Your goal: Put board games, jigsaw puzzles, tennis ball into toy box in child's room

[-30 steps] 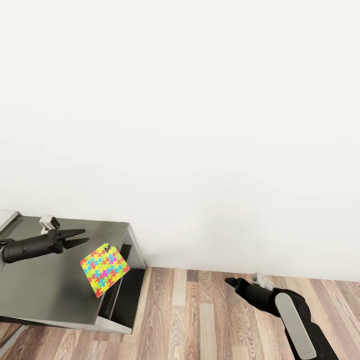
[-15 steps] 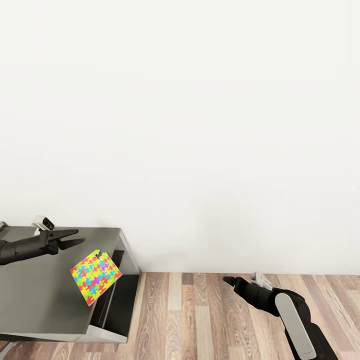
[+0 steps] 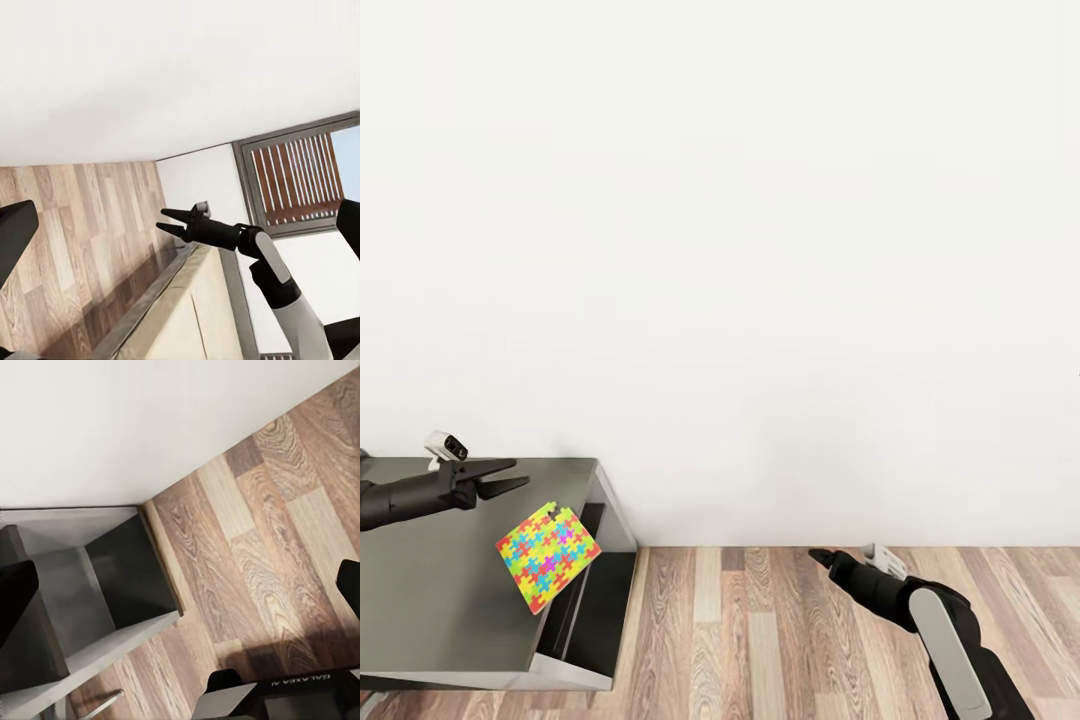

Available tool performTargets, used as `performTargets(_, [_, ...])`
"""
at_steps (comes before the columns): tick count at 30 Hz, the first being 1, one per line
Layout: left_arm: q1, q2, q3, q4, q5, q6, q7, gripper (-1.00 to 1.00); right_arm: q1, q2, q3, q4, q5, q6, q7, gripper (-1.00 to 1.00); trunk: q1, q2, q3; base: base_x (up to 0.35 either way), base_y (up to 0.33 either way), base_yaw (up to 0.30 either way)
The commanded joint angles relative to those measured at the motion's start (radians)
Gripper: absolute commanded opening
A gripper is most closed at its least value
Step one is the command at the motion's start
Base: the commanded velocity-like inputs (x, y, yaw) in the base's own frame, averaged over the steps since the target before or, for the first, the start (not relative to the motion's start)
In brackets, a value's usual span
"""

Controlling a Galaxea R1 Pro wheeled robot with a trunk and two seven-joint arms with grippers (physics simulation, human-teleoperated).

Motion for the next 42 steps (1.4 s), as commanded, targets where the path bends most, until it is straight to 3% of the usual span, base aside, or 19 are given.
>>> performTargets(1, [-0.001, 0.000, -0.001, 0.000, 0.001, 0.011, -0.003, 1.00, -0.001, 0.000, -0.001, -0.002, -0.012, 0.003, -0.009, 1.00, 0.001, -0.002, -0.002, -0.009, 0.006, -0.002])
performTargets(25, [0.002, -0.003, -0.001, 0.001, 0.000, 0.009, -0.002, 1.00, -0.001, 0.002, 0.008, 0.002, -0.015, 0.000, 0.009, 1.00, 0.001, -0.002, -0.002, -0.001, 0.001, 0.000])
performTargets(28, [0.002, -0.002, -0.001, 0.001, 0.000, 0.009, -0.002, 1.00, -0.001, 0.001, 0.005, 0.024, -0.012, -0.002, 0.069, 1.00, 0.001, -0.002, 0.000, 0.000, 0.000, 0.000])
performTargets(30, [0.002, -0.003, -0.001, 0.001, 0.001, 0.008, -0.002, 1.00, -0.001, -0.001, 0.002, 0.043, -0.009, -0.011, 0.154, 1.00, 0.001, -0.002, 0.003, 0.000, 0.000, 0.000])
performTargets(34, [0.002, -0.006, -0.001, 0.001, 0.001, 0.007, -0.002, 1.00, 0.000, -0.002, 0.001, 0.053, -0.003, -0.035, 0.254, 1.00, 0.001, -0.002, 0.009, 0.000, 0.000, 0.000])
performTargets(42, [0.002, -0.005, -0.001, 0.000, 0.000, 0.006, -0.002, 1.00, 0.001, -0.002, 0.000, 0.057, 0.006, -0.049, 0.297, 1.00, 0.001, -0.002, 0.022, 0.000, 0.000, 0.000])
